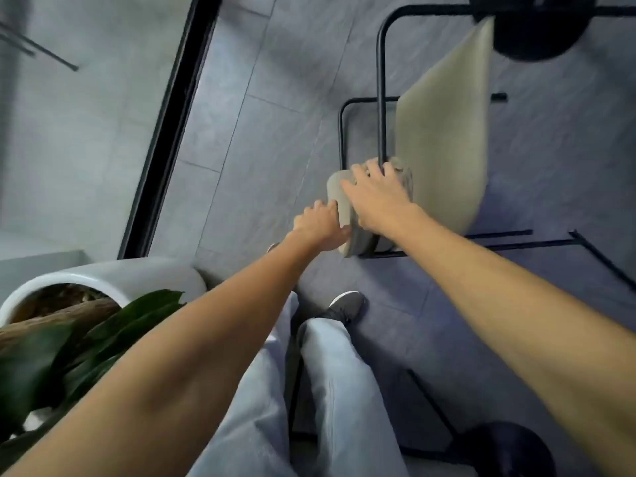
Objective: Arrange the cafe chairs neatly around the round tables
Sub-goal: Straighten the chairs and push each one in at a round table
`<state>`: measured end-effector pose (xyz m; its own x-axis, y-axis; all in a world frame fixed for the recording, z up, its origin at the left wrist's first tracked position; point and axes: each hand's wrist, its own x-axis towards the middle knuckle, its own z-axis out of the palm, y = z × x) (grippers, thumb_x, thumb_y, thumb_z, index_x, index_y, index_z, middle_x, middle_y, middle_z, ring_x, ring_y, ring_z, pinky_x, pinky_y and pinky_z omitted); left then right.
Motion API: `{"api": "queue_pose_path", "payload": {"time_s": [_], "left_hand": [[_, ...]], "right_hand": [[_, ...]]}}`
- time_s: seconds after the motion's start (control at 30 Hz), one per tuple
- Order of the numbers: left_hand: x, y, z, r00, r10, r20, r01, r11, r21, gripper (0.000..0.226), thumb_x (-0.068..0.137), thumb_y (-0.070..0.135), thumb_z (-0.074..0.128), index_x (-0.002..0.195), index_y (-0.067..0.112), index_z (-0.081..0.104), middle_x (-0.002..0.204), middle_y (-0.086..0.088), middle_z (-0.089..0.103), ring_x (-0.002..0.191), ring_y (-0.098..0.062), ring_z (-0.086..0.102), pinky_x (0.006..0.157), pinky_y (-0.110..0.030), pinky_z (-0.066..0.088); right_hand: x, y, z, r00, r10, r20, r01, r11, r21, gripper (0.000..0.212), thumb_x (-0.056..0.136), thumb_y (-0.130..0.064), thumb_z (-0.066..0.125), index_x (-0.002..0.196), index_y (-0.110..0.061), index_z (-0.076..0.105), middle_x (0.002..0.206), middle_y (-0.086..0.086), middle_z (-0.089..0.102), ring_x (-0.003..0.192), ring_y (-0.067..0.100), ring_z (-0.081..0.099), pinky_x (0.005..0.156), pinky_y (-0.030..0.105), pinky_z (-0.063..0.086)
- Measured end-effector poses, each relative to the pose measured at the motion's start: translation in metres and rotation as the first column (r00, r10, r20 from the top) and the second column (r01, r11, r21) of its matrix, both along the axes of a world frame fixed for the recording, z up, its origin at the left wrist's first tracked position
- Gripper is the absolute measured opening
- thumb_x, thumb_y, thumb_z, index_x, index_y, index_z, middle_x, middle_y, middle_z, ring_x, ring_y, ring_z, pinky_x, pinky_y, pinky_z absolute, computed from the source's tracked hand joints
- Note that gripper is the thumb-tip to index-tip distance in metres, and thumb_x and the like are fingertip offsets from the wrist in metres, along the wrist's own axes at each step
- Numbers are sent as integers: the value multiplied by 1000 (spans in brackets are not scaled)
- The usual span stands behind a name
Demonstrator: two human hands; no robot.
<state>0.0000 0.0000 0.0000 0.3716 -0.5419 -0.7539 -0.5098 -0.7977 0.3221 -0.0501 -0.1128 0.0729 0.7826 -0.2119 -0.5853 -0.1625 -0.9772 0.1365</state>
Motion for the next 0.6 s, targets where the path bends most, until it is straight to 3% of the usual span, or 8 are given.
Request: {"api": "queue_pose_path", "payload": {"time_s": [0.13, 0.2, 0.27, 0.4, 0.6], "left_hand": [[-19, -2, -28, 982, 53, -180, -71, 993, -95, 71, 85, 48, 42, 144, 9, 47, 142, -20, 52, 129, -40, 48, 100, -47, 42], [-26, -6, -32, 980, 10, -201, -35, 992, -120, 59, 98, 33, 48, 149, 6, 39, 153, -19, 40, 139, -35, 37, 108, -40, 29], [-30, -8, -45, 980, 49, -194, -79, 985, -152, 53, 102, 17, 49, 151, 3, 33, 156, -19, 34, 142, -32, 33, 106, -33, 23], [-34, -13, -73, 925, 267, -270, -320, 931, -177, 56, 95, 35, 55, 142, 5, 48, 141, -21, 52, 129, -35, 49, 98, -38, 40], [-44, -19, -93, 861, 360, -359, -445, 875, -191, 47, 93, 25, 55, 135, 2, 54, 134, -20, 58, 124, -32, 53, 96, -40, 45]], "right_hand": [[7, 23, -31, 979, 181, -94, -186, 981, -53, 38, 101, -22, 42, 137, -17, 52, 146, 16, 41, 140, 39, 28, 113, 53, 22], [7, 28, -50, 962, 223, -159, -239, 967, -92, 39, 103, -23, 37, 139, -18, 52, 149, 15, 40, 142, 41, 25, 114, 54, 20], [6, 27, -65, 945, 243, -218, -276, 951, -136, 39, 103, -23, 39, 139, -19, 52, 149, 12, 42, 142, 39, 26, 114, 55, 20], [7, 17, -81, 932, 282, -229, -320, 935, -150, 37, 103, -24, 39, 135, -21, 57, 142, 6, 53, 137, 32, 33, 112, 53, 21], [6, 9, -86, 890, 367, -269, -426, 881, -208, 38, 102, -32, 43, 136, -22, 58, 144, 9, 50, 137, 34, 30, 114, 56, 18]]}}
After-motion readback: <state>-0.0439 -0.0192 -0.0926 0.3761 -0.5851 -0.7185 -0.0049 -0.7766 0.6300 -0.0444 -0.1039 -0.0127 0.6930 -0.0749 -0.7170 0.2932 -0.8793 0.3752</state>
